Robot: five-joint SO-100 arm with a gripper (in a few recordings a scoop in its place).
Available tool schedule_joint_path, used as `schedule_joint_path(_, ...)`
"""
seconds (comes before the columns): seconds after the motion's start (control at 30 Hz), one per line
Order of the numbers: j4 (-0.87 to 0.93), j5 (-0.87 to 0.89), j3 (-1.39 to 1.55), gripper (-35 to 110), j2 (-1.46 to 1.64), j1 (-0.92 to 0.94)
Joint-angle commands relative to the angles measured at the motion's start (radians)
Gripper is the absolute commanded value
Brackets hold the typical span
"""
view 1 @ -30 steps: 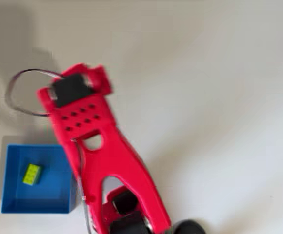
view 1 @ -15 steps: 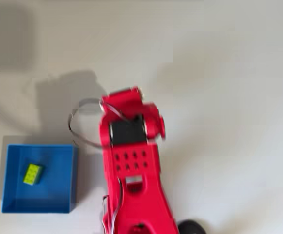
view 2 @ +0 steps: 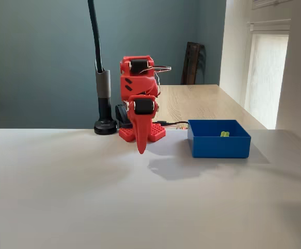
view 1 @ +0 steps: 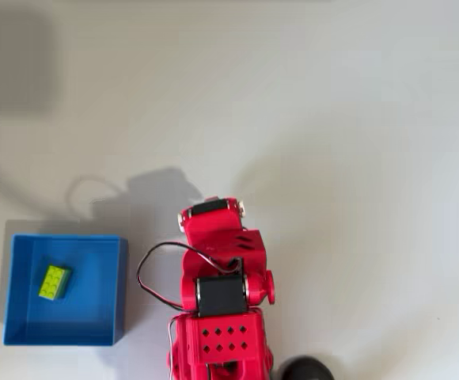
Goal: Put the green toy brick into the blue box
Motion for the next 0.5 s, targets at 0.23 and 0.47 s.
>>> schedule_joint_path(0.23, -0.012, -0.015, 0.115, 0, 0.178, 0.011)
schedule_joint_path(0.47, -0.012, -0.018, 0.160, 0, 0.230, 0.011)
